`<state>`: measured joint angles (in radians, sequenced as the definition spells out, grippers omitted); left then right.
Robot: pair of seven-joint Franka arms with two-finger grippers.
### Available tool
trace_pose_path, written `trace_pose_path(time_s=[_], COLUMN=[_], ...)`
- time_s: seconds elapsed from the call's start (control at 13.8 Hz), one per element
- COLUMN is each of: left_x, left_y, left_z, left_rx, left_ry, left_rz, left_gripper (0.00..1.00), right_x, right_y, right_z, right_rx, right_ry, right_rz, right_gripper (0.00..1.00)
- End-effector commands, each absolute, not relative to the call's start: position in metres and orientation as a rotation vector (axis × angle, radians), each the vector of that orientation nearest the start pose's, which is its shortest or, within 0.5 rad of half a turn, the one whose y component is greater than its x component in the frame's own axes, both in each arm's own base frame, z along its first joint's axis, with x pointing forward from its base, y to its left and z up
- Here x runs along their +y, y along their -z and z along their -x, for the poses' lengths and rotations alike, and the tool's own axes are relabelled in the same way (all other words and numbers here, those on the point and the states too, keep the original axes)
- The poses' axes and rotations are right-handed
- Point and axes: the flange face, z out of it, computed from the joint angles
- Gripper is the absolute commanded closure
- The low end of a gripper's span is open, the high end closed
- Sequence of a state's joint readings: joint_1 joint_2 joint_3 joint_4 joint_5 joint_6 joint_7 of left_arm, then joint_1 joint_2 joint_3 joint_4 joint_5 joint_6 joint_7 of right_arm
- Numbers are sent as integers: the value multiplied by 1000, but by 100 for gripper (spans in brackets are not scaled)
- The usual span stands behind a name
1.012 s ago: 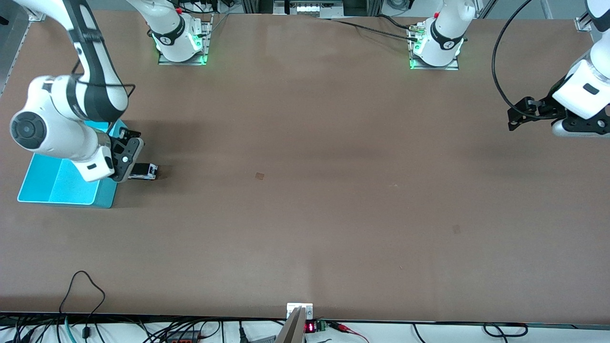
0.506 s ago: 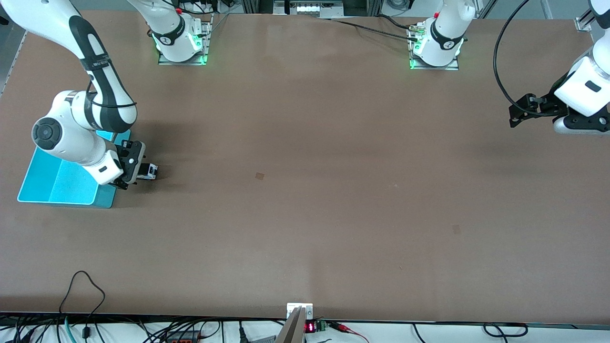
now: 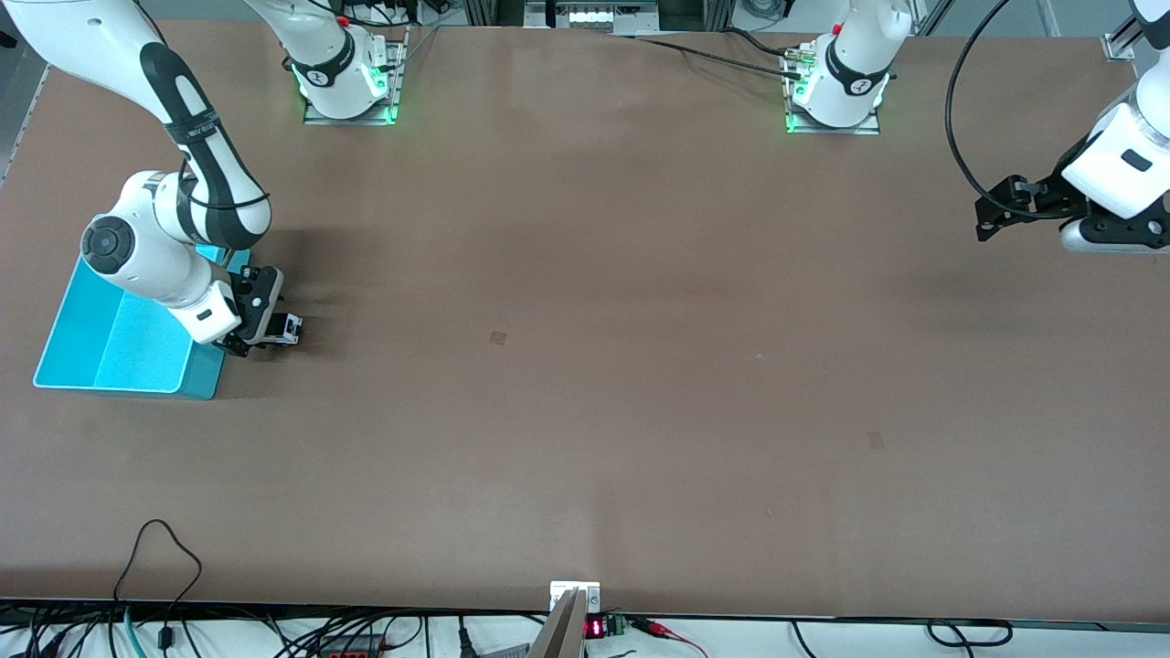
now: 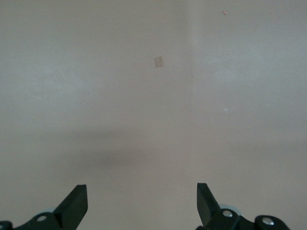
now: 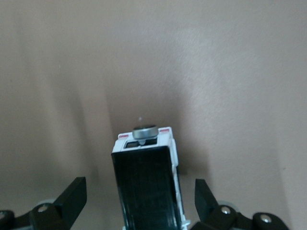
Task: Wind and store white jeep toy
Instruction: 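Grasp the jeep with the right gripper and lift it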
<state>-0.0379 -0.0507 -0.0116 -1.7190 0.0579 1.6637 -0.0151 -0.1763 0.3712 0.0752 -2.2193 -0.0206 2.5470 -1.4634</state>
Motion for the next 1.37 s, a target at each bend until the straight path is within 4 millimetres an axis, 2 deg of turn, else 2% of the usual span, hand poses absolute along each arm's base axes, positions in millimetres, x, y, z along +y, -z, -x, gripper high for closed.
trace_pose_path(time_s=[0.0,0.07,0.22,0.29,0.36,0.58,0.72,0.8,1.08,1.3], left_x=[-31,-32,-32,-31,-32,-35,-34,-34,-24,-26], left_y=[-593,-591,-592,-593,-595,-595,-599,-600,-602,-605], left_z=[-539,-541,-542,-540,-538,-534,-528,-528,-523,-526], left_rx=[88,91,93,93,100,103,94,92,44,54], left_ry=[-4,-1,11,1,1,-36,-53,-53,-102,-85], left_rz=[3085,3085,3084,3083,3083,3080,3079,3079,3079,3073], left_gripper=[0,0,0,0,0,0,0,0,0,0], right_x=[-59,-58,-58,-57,-56,-39,-20,-16,-19,-28], right_y=[-202,-200,-196,-197,-198,-217,-242,-261,-318,-351], right_z=[-541,-541,-541,-542,-543,-557,-572,-580,-597,-587], right_rx=[-2015,-2034,-2058,-2068,-2082,-2121,-2122,-2066,-1712,-1304], right_ry=[-16,-19,-10,-7,-4,39,68,68,22,-45], right_rz=[2367,2346,2329,2323,2315,2308,2309,2357,2609,2839], right_gripper=[13,33,80,93,100,100,100,100,100,100])
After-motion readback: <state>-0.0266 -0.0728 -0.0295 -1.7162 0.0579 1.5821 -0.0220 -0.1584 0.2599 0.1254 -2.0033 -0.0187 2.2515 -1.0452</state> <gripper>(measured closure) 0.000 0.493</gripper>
